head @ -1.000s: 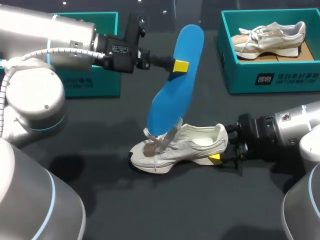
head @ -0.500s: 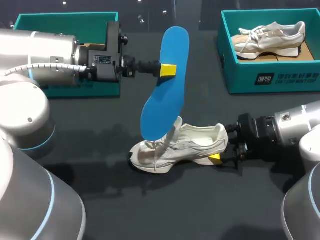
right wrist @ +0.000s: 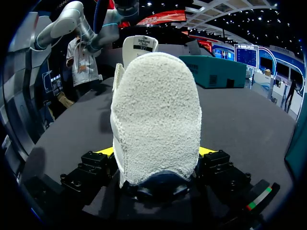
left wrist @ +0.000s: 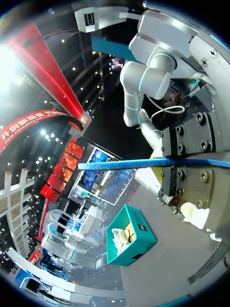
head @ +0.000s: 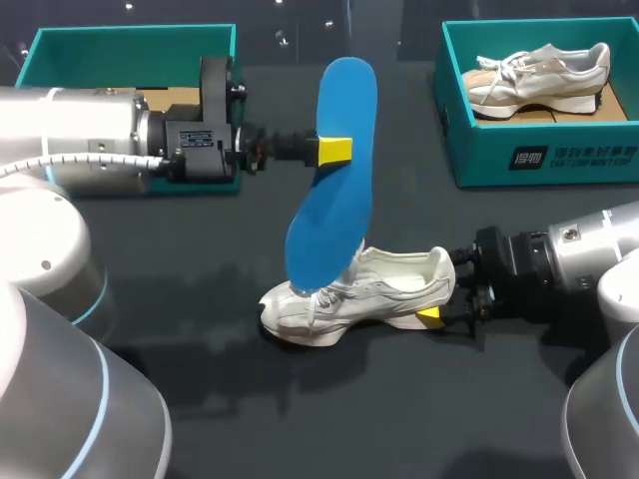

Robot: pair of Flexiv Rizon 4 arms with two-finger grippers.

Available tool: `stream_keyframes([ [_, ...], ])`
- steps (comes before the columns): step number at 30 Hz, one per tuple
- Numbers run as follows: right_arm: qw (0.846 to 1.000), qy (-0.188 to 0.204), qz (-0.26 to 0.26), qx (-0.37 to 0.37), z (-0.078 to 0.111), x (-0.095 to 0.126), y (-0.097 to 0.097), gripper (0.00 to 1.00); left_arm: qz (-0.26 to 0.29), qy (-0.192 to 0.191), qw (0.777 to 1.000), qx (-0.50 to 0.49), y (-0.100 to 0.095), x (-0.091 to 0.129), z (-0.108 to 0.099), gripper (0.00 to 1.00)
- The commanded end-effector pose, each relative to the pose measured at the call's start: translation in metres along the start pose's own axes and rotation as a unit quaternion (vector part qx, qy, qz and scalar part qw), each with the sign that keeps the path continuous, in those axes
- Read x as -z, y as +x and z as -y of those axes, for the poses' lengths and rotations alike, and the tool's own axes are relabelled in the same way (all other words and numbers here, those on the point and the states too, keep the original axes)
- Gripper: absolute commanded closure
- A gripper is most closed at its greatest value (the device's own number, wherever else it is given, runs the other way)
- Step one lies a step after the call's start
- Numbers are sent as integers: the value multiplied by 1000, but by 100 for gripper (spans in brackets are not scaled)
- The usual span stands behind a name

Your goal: Take the shoe out of the shoebox, open the shoe tongue, remove and reinsert the insole, then place the shoe into the shoebox

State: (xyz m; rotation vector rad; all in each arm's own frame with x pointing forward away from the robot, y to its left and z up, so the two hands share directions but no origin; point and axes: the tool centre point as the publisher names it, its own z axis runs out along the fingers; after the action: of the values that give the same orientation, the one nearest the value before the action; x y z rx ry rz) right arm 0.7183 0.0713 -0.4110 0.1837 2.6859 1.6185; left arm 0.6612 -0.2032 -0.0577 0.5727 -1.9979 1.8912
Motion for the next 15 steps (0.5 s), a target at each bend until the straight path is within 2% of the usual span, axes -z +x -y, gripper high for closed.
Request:
stream_keyframes([
  [1, 1000, 2, 0, 0, 0, -1, 1, 100, -39, 21, 999, 1, 1, 16, -1, 100],
  [15, 1000, 2, 0, 0, 0, -1, 1, 100, -39, 21, 999, 1, 1, 16, -1, 100],
])
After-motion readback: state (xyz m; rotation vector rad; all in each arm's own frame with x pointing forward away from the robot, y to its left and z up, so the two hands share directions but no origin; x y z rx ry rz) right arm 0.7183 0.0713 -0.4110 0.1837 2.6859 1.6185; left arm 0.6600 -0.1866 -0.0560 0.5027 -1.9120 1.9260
